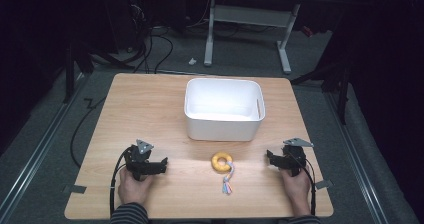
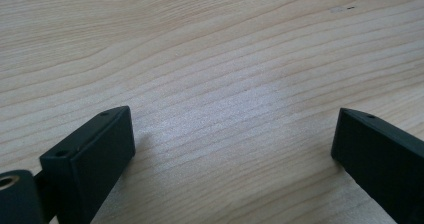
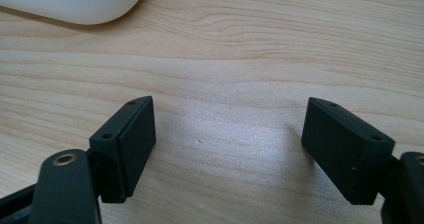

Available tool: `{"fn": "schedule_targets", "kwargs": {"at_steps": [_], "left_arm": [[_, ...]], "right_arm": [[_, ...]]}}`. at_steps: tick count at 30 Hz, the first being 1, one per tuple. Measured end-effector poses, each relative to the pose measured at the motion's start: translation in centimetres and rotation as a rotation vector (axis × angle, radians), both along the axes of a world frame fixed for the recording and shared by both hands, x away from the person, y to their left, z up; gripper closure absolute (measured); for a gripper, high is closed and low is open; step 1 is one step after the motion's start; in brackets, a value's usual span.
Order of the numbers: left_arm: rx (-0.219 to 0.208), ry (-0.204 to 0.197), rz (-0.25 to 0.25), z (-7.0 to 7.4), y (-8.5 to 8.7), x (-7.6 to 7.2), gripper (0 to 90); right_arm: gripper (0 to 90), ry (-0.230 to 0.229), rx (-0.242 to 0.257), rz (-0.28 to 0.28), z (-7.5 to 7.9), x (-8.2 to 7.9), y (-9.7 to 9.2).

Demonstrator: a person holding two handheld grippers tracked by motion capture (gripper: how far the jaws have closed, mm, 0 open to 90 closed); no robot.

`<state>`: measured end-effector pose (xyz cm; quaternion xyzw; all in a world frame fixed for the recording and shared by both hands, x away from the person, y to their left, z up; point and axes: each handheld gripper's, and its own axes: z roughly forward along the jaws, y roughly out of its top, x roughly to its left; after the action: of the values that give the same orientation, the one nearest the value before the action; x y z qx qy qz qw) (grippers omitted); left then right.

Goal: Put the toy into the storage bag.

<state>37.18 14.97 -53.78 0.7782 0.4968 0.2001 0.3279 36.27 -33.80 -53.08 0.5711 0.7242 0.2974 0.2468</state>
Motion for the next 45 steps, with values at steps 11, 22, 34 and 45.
{"fn": "schedule_targets", "kwargs": {"at_steps": [11, 22, 34, 45], "left_arm": [[0.000, 0.000, 0.009, 0.00, -0.09, 0.00, 4.0], [0.000, 0.001, 0.009, 0.02, -0.09, 0.02, 4.1], [-0.002, -0.002, 0.011, 0.02, -0.09, -0.03, 4.7], [-0.002, -0.002, 0.012, 0.02, -0.08, -0.03, 4.9]], "right_arm": [[21.7, 0.000, 0.000, 0.002, 0.00, -0.01, -0.01], [21.3, 0.001, 0.000, 0.004, 0.01, 0.01, 0.00], [19.3, 0.050, -0.015, 0.074, 0.41, 0.27, -0.26], [33.1, 0.030, -0.016, 0.079, 0.93, -0.23, -0.85]]}}
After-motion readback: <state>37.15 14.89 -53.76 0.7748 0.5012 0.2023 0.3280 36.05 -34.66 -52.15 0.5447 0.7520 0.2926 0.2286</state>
